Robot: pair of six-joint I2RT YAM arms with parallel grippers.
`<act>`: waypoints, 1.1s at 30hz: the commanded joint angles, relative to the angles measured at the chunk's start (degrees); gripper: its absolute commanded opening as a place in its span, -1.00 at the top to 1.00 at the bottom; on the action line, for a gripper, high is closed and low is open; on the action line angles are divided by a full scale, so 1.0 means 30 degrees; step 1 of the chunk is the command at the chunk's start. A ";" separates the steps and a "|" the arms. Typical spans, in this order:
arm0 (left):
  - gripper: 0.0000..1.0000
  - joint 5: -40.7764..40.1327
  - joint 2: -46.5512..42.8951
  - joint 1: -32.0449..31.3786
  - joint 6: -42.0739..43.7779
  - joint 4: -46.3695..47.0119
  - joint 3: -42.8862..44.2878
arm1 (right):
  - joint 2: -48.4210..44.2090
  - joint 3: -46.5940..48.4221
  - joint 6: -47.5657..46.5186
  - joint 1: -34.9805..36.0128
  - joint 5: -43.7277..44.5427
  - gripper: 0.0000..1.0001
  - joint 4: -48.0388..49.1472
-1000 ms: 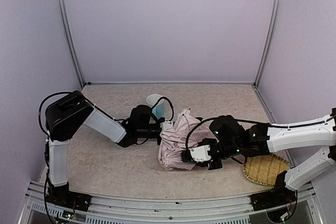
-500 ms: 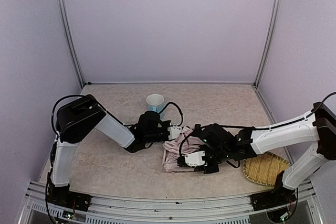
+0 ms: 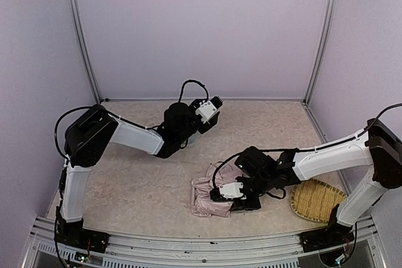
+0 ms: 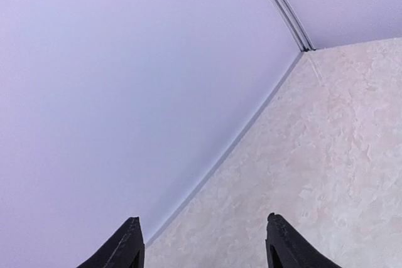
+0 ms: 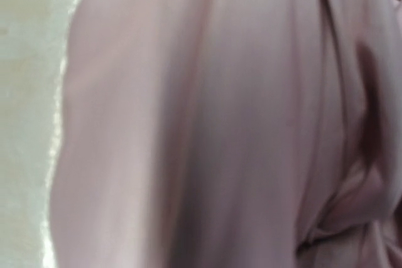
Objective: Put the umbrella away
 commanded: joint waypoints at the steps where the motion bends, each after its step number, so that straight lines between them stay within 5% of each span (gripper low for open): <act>1: -0.35 -0.0014 -0.3157 -0.0795 -0.0937 0.0269 -0.1291 | 0.0906 -0.0187 0.0768 -0.0907 -0.1363 1.00 -0.4442; 10: -0.26 0.5372 -1.4037 -0.1733 -0.3926 0.0643 -1.1952 | 0.3701 0.2770 0.0980 -0.3038 -0.6175 1.00 -0.7390; 15: -0.32 0.8251 -1.7871 -0.3255 -0.2873 -0.4076 -1.5583 | 0.7003 0.5543 0.1090 -0.3727 -0.7995 1.00 -0.9629; 19: -0.60 0.6993 -1.7707 -0.5211 0.0356 -0.7688 -1.5968 | 0.9593 0.7485 0.1089 -0.4236 -0.9854 1.00 -1.0840; 23: -0.96 0.7001 -1.5807 -0.4919 0.1753 -0.8275 -1.5426 | 1.1210 0.8810 0.0846 -0.4287 -1.0948 1.00 -1.1460; 27: -0.97 0.8119 -1.2511 -0.4531 0.2881 -1.1341 -1.3027 | 1.2368 1.0018 0.0685 -0.4371 -1.1424 1.00 -1.1546; 33: -0.98 0.9852 -1.0397 -0.3667 0.3173 -1.2005 -1.2183 | 1.3956 1.2053 0.0776 -0.4793 -1.1433 1.00 -1.1725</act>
